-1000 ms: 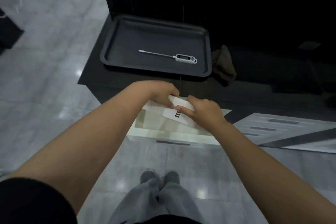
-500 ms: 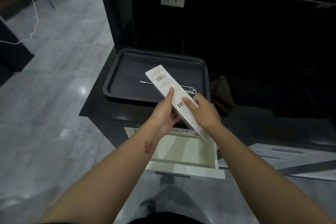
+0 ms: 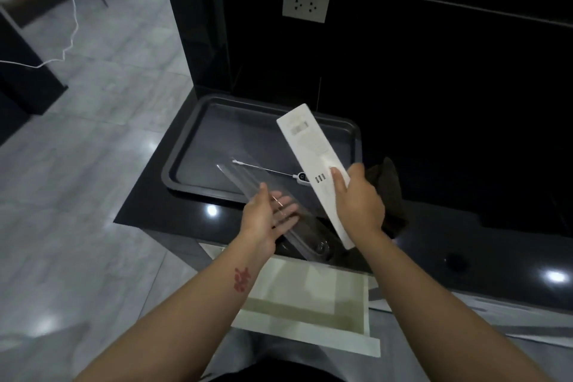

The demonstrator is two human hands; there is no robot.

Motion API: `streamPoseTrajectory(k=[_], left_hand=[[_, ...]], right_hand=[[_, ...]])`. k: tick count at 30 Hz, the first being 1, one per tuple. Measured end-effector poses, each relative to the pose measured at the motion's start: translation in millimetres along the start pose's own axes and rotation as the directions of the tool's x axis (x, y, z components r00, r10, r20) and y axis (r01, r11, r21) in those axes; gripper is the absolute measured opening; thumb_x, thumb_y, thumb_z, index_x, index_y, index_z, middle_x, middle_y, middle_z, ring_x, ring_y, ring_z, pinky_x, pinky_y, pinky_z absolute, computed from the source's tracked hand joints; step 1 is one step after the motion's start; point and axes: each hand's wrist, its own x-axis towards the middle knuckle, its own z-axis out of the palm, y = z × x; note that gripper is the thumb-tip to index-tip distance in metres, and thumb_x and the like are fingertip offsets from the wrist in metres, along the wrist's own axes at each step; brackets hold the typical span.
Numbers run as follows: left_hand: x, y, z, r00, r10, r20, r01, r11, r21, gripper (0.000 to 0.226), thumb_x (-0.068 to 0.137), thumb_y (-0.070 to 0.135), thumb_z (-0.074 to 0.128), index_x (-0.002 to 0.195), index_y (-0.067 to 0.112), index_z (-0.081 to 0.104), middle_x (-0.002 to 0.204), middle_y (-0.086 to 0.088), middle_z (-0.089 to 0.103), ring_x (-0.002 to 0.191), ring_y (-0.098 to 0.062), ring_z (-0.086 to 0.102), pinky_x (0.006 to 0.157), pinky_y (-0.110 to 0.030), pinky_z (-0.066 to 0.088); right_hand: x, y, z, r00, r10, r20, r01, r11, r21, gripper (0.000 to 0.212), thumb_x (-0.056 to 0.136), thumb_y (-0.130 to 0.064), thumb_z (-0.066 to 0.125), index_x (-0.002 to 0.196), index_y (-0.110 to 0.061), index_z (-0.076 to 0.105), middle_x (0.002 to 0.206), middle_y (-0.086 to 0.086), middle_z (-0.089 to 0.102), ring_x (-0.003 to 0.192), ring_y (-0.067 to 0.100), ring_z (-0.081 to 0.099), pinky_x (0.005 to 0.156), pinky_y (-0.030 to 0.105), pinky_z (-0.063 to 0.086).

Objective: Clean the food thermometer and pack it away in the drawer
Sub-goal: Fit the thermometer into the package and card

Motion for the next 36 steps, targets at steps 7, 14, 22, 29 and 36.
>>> streamPoseTrajectory(k=[7, 14, 22, 29, 36], left_hand=[[17.9, 21.0, -1.4, 0.999, 0.044, -0.012, -0.044, 0.999, 0.006, 0.039, 0.099, 0.046, 0.048, 0.085, 0.011, 0.060, 0.070, -0.006, 0.065, 0.061, -0.019, 0.068, 0.060, -0.034, 0.059], [31.5, 27.3, 1.9, 1.000, -0.004, 0.025, 0.003, 1.000, 0.017, 0.041, 0.097, 0.048, 0.049, 0.090, 0.009, 0.060, 0.080, -0.010, 0.066, 0.069, -0.022, 0.069, 0.059, -0.035, 0.059], [38.6, 32.7, 2.9, 0.999, 0.010, 0.045, -0.012, 0.999, 0.051, 0.037, 0.100, 0.043, 0.048, 0.092, 0.011, 0.063, 0.075, -0.007, 0.064, 0.068, -0.022, 0.070, 0.065, -0.037, 0.060], [40.6, 35.2, -1.6, 1.000, 0.018, 0.026, -0.019, 0.998, 0.053, 0.033, 0.099, 0.042, 0.048, 0.091, 0.012, 0.062, 0.074, -0.007, 0.062, 0.072, -0.024, 0.071, 0.074, -0.040, 0.060], [40.5, 35.3, -6.1, 1.000, 0.009, 0.013, -0.009, 1.000, 0.008, 0.032, 0.100, 0.040, 0.047, 0.092, 0.012, 0.060, 0.076, -0.009, 0.063, 0.072, -0.025, 0.071, 0.072, -0.039, 0.060]], right_hand=[[23.6, 27.6, 19.1, 0.992, -0.088, -0.088, 0.052, 0.937, -0.346, 0.039, 0.098, -0.032, 0.049, 0.131, -0.012, 0.044, 0.109, 0.016, 0.055, 0.093, 0.034, 0.058, 0.058, 0.037, 0.043], [30.1, 33.8, 37.1, 0.990, -0.130, -0.052, 0.077, 0.815, -0.575, 0.038, 0.096, -0.032, 0.050, 0.130, -0.017, 0.050, 0.126, 0.011, 0.052, 0.110, 0.030, 0.050, 0.090, 0.043, 0.037], [40.8, 10.7, 47.3, 0.891, -0.447, 0.084, 0.435, 0.785, -0.442, 0.032, 0.085, -0.038, 0.065, 0.114, -0.025, 0.066, 0.116, 0.002, 0.062, 0.109, 0.025, 0.054, 0.094, 0.044, 0.035], [49.5, 5.1, 51.5, 0.902, -0.400, 0.163, 0.432, 0.826, -0.363, 0.029, 0.088, -0.045, 0.059, 0.107, -0.024, 0.067, 0.114, -0.002, 0.059, 0.111, 0.022, 0.048, 0.090, 0.039, 0.028], [56.7, -20.7, 42.9, 0.966, -0.065, 0.250, 0.010, 0.977, 0.215, 0.018, 0.088, -0.045, 0.064, 0.096, -0.029, 0.062, 0.100, -0.012, 0.068, 0.107, 0.014, 0.056, 0.092, 0.033, 0.030]])
